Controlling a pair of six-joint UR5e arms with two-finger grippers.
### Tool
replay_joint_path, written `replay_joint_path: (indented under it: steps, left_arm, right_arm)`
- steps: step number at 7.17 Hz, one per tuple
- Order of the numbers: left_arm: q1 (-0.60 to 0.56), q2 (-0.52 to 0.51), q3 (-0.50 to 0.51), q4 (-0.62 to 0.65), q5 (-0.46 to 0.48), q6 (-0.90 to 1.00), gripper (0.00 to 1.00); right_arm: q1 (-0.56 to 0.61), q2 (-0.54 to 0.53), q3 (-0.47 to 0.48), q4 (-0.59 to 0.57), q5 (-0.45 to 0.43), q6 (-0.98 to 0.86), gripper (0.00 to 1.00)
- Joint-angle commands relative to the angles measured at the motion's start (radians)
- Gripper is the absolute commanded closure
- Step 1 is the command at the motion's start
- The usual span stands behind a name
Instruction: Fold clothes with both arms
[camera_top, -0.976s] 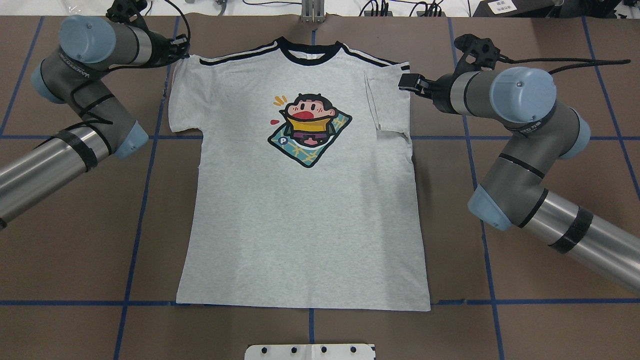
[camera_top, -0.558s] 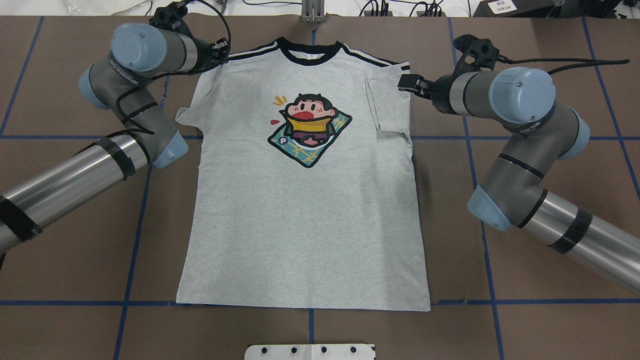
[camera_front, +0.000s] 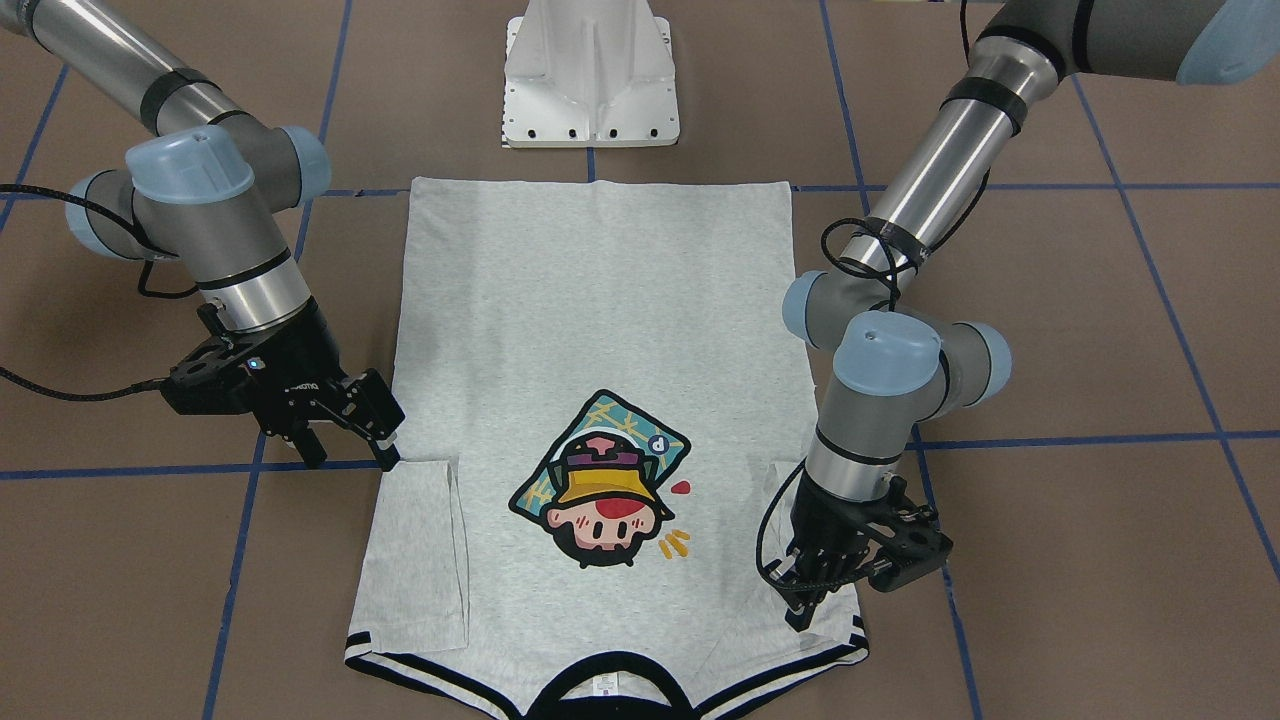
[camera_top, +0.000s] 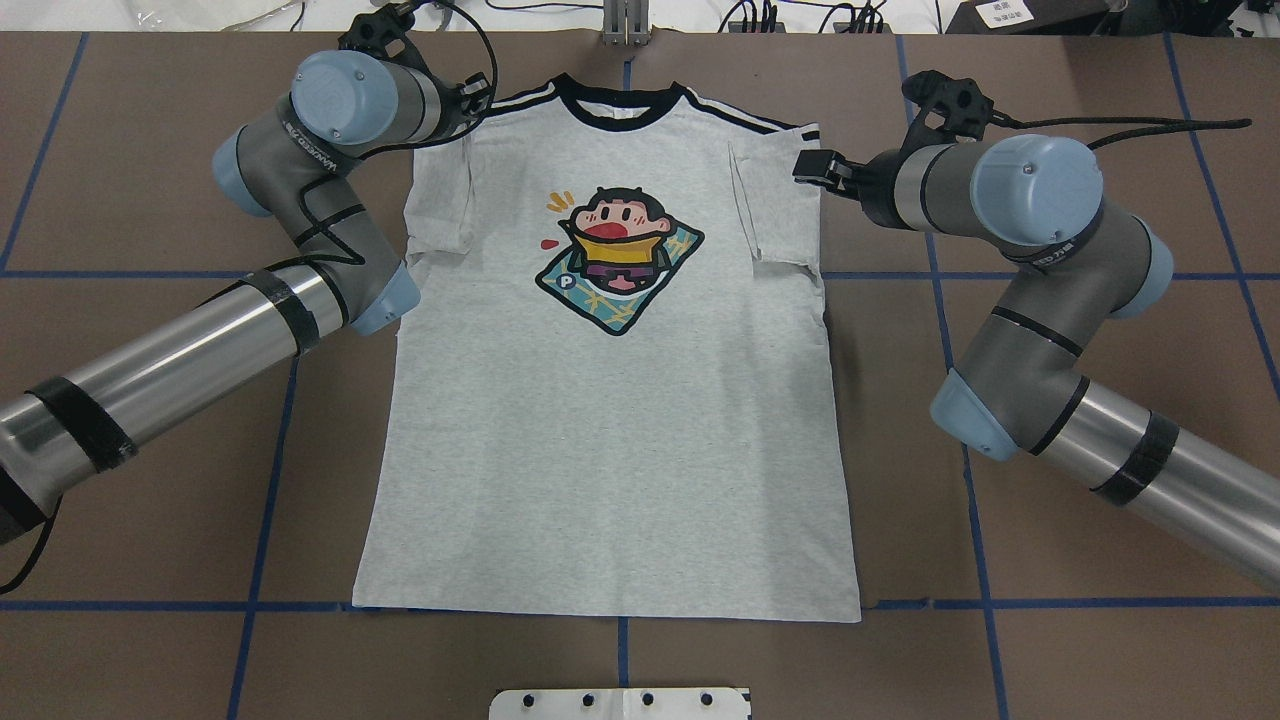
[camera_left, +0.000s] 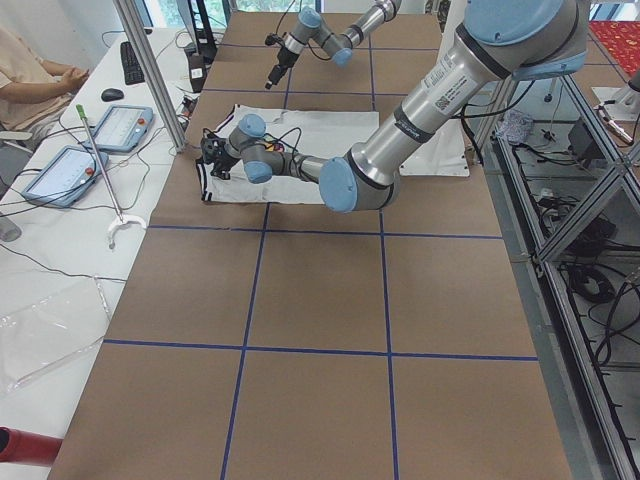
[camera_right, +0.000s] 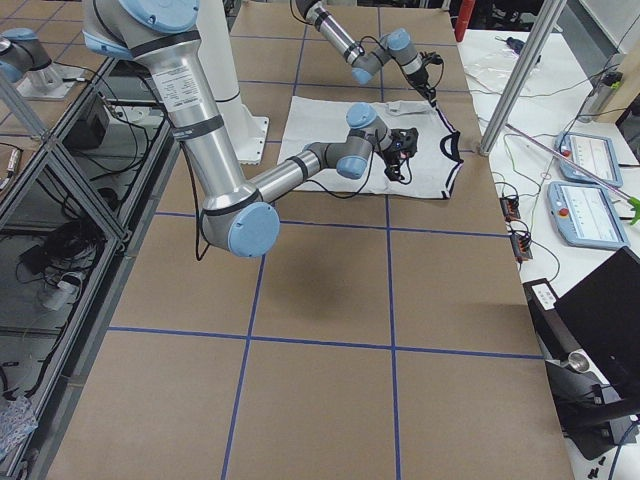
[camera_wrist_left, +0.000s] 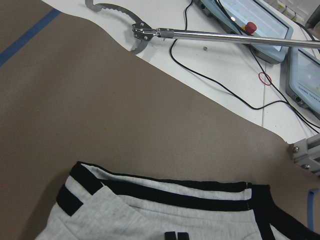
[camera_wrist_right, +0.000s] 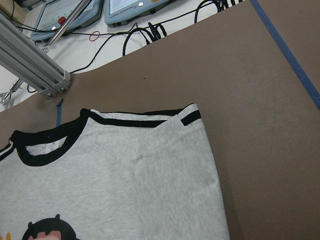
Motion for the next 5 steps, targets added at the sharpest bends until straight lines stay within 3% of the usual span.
replay_joint_path:
  steps: [1,2,4,5]
  left_arm:
    - [0.002,-0.004,0.017,-0.027,0.005,0.002,0.85]
    - [0.009,-0.003,0.008,-0.028,0.003,0.002,0.48]
    - [0.018,0.081,-0.164,-0.028,-0.007,0.002,0.46]
    - [0.033,0.115,-0.234,-0.022,-0.009,0.002,0.46]
  right_arm:
    - [0.000,0.002,-0.003,-0.002,0.000,-0.001,0.00]
    - [-0.002,0.013,-0.003,-0.002,0.000,0.000,0.00]
    - [-0.053,0.126,0.035,-0.273,-0.027,0.011,0.00]
    - [-0.130,0.131,0.085,-0.376,-0.076,0.017,0.00]
